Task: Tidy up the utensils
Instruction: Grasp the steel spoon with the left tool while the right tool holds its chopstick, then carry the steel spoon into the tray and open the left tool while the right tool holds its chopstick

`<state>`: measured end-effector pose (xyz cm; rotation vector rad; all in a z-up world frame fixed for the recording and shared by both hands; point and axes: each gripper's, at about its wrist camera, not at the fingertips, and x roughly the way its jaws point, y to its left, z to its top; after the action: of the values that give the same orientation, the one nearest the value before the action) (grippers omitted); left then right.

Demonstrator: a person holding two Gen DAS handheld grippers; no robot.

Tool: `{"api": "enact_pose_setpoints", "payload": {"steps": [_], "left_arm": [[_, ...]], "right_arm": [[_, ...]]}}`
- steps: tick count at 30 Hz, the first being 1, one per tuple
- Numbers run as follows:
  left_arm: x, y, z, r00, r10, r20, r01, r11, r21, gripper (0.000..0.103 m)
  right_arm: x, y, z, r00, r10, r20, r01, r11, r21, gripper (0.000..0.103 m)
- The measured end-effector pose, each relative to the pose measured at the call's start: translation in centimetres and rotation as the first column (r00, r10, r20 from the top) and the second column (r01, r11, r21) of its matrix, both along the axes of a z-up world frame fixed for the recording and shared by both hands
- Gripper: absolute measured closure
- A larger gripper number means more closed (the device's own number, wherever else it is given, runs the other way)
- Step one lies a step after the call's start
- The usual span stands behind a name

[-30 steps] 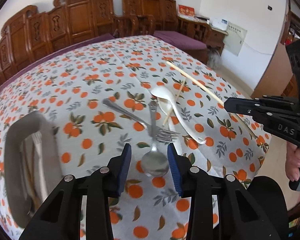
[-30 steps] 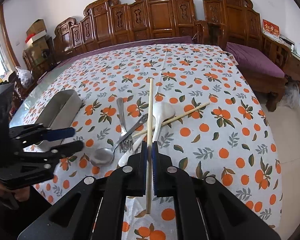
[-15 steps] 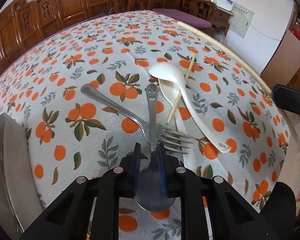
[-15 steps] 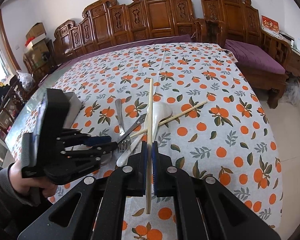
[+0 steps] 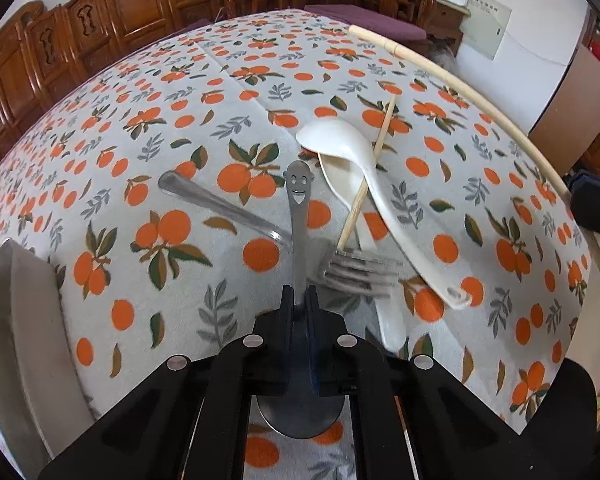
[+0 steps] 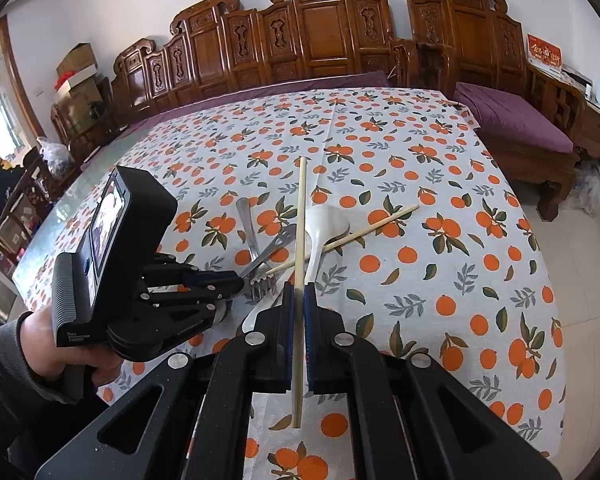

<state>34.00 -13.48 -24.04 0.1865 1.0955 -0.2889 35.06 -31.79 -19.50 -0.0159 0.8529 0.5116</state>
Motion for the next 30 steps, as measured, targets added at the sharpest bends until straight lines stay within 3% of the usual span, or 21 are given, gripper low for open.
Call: {"api": "enact_pose_setpoints", "payload": {"steps": [20,30], "left_arm": [[-6.4,4.4,7.6,0.987,0.094,0.131,-0.096,0.995,0.009,0.098],[-8.2,8.2,9.1,0.975,0.155,0.16,-0.156,0.988,-0.005,0.098]], "right_arm": [[-2.0,1.5,2.3,0.997,0.057,0.05,-0.058,0.998,0.028,0.097],[-3.5,3.6,2.7,0.992,0.106,0.068,-0.106,0.994,0.004,0.097]]}}
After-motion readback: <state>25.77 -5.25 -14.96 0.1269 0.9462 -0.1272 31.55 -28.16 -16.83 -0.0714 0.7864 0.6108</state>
